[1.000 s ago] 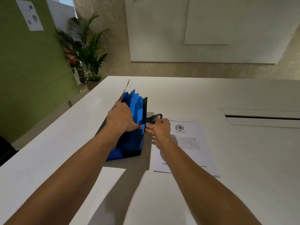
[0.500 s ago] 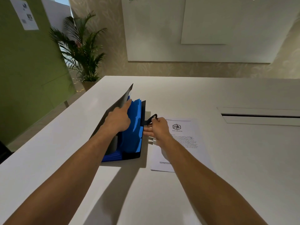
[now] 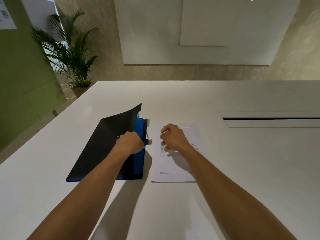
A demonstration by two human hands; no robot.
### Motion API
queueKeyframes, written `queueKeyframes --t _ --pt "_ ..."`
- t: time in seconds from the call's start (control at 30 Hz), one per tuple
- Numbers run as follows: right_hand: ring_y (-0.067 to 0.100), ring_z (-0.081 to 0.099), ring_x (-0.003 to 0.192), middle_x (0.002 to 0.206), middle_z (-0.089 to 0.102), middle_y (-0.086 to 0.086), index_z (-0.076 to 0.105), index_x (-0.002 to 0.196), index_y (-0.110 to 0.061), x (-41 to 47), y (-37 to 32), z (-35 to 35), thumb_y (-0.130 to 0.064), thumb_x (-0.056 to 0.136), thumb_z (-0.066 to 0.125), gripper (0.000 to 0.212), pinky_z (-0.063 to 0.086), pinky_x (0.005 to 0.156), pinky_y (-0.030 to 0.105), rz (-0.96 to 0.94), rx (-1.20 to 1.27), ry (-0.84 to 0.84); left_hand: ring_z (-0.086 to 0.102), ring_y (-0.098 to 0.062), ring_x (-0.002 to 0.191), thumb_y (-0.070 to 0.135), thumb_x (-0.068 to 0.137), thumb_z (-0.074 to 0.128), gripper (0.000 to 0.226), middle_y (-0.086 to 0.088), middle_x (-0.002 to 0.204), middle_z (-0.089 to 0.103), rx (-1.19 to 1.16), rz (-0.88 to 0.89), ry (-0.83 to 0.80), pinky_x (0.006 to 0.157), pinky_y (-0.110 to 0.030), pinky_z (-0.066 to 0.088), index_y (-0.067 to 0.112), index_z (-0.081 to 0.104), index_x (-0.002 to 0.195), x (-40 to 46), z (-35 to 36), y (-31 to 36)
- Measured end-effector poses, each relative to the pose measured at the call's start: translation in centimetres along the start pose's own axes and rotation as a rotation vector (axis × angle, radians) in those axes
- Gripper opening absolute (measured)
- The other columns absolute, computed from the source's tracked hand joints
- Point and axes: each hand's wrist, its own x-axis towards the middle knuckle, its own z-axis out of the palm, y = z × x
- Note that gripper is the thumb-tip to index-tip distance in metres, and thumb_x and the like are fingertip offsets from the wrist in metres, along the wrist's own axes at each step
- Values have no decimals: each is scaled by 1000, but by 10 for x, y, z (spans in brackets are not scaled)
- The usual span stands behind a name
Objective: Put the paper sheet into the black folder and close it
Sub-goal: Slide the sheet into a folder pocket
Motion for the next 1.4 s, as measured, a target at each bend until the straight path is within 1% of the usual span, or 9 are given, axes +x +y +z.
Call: queueKeyframes --t 0.1,0.23,0.37,0.57,0.67,0.87,1.03,1.2,1.4 --pt "28 69 92 98 69 4 64 89 -21 -1 11 -22 -15 84 55 11 58 83 45 -32 -172 103 53 -17 70 43 91 52 37 -5 81 56 61 34 -43 69 -31 41 11 51 72 2 7 2" --pt "31 58 110 118 63 7 63 111 -15 -6 30 -56 -19 86 55 27 45 88 34 40 -380 304 51 -13 65 70 73 64 60 -1 71 52 147 46 -88 70 -30 41 12 48 68 8 10 1" --pt "36 48 118 126 53 18 51 124 -6 -12 53 -77 -24 86 56 43 42 91 42 198 -514 326 54 -16 72 68 64 73 63 -1 75 52 184 62 -114 71 -31 47 12 49 78 9 14 0" --pt "35 56 103 110 60 14 53 109 -9 -20 66 -77 -46 81 57 47 48 87 45 265 -628 310 61 -23 89 67 63 74 66 -4 86 56 217 80 -114 83 -37 53 11 50 88 14 18 -1" --pt "36 60 99 105 65 13 58 100 -10 -16 58 -74 -50 79 62 46 51 84 40 267 -620 282 61 -22 86 67 64 74 65 -5 88 58 225 83 -120 84 -37 54 11 51 89 15 19 0" --pt "32 64 100 106 68 12 65 105 -6 -8 45 -73 -38 84 67 38 45 75 30 254 -626 211 62 -21 82 66 65 73 65 -4 86 59 244 81 -126 81 -35 54 10 53 91 15 19 0" --pt "28 54 72 74 57 2 52 74 -13 -7 53 -77 -28 79 71 25 44 67 31 266 -558 253 59 -19 78 65 67 73 62 -2 78 55 254 96 -138 77 -33 53 11 51 88 18 19 0" --pt "25 54 65 71 56 2 50 70 -13 -6 58 -77 -29 78 74 29 44 64 30 240 -564 268 62 -23 90 48 86 63 46 -5 93 59 178 105 -189 79 -33 50 7 58 104 23 12 -5" --pt "29 53 76 85 60 10 56 83 -8 -1 51 -77 -27 88 60 21 43 69 30 228 -609 257 56 -16 72 70 76 60 59 -1 76 54 203 87 -171 76 -31 49 11 52 78 22 19 1"
